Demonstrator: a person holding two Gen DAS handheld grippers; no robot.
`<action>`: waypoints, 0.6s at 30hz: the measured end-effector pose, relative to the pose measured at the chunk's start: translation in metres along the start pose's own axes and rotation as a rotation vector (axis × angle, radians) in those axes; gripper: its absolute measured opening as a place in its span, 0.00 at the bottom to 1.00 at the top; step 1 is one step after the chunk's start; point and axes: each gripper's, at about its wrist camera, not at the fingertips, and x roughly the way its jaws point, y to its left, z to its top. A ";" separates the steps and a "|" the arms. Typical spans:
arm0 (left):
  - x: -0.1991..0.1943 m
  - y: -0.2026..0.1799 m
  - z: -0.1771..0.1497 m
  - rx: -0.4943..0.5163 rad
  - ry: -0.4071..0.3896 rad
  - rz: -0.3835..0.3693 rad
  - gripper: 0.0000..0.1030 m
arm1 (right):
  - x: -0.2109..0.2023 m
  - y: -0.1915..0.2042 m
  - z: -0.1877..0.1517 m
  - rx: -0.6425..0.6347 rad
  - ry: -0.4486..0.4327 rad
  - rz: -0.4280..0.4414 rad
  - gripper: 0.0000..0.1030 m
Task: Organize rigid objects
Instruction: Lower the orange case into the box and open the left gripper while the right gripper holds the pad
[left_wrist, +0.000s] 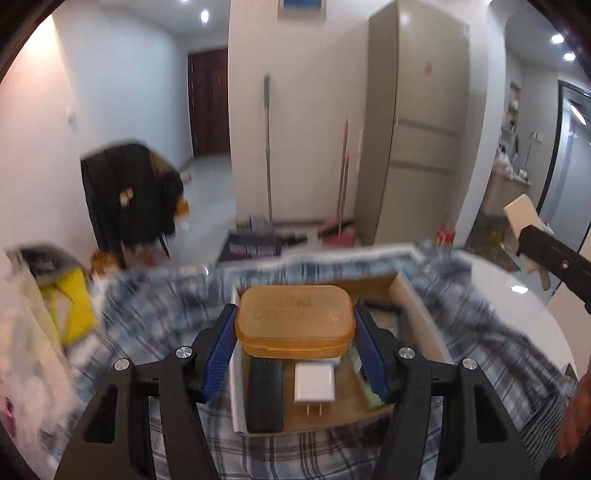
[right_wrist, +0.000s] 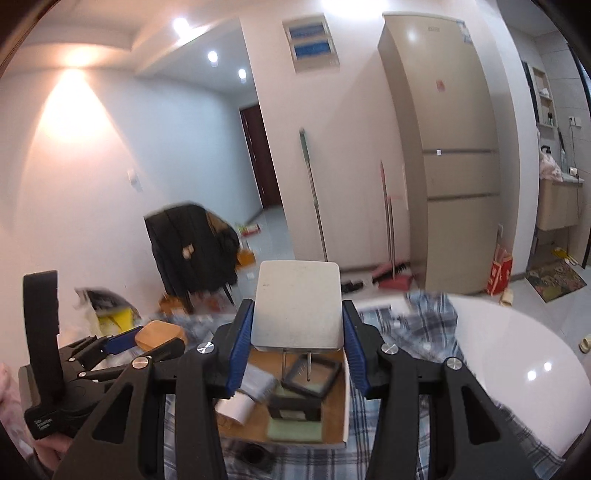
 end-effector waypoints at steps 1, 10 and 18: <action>0.011 0.005 -0.005 -0.024 0.026 -0.012 0.62 | 0.007 -0.003 -0.006 -0.002 0.022 -0.005 0.43; 0.074 0.018 -0.034 -0.084 0.200 -0.004 0.62 | 0.037 -0.013 -0.027 -0.004 0.129 -0.042 0.43; 0.090 0.015 -0.047 -0.039 0.241 0.062 0.62 | 0.043 -0.016 -0.028 0.004 0.150 -0.051 0.43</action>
